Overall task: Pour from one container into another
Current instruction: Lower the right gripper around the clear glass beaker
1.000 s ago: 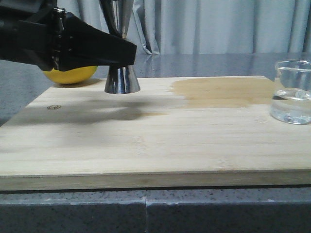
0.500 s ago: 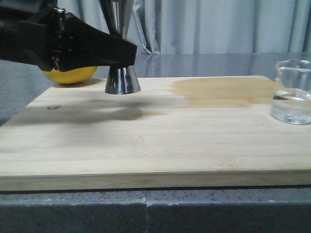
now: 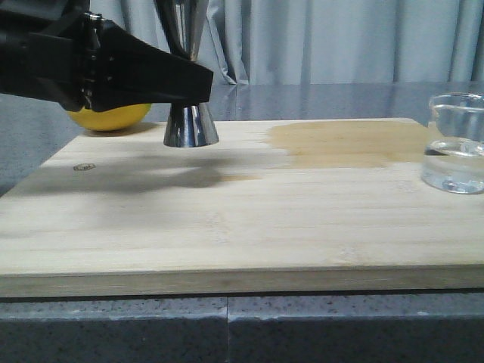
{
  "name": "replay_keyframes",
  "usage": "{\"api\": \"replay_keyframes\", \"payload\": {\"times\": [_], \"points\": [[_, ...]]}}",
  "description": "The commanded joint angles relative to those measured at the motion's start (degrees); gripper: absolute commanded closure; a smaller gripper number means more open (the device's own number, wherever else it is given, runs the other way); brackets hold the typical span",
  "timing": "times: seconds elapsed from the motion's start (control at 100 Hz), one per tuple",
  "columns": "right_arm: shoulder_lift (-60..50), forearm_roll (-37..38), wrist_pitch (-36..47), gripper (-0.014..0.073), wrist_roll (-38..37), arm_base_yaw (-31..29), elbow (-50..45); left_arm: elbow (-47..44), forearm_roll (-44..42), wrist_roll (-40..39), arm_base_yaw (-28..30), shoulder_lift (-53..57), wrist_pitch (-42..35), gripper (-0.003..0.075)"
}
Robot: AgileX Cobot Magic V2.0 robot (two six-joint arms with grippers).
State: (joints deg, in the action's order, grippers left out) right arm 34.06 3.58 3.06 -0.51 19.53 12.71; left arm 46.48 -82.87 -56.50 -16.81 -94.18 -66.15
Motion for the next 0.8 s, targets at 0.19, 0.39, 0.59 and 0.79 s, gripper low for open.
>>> {"api": "replay_keyframes", "payload": {"times": [0.19,0.39,0.59,0.79], "points": [[10.8,-0.1,12.5,0.002,-0.1,0.2,1.3,1.5,1.9,-0.4,-0.4,2.6,-11.9,0.0618],[16.1,-0.1,17.5,0.002,-0.1,0.2,1.3,1.5,1.9,-0.4,-0.4,2.6,-11.9,0.0618],[18.8,-0.1,20.8,0.002,-0.1,0.2,1.3,1.5,1.9,-0.4,-0.4,2.6,-11.9,0.0618],[20.2,-0.1,22.5,0.0021,-0.1,0.2,1.3,1.5,1.9,-0.4,-0.4,2.6,-11.9,0.0618]]}}
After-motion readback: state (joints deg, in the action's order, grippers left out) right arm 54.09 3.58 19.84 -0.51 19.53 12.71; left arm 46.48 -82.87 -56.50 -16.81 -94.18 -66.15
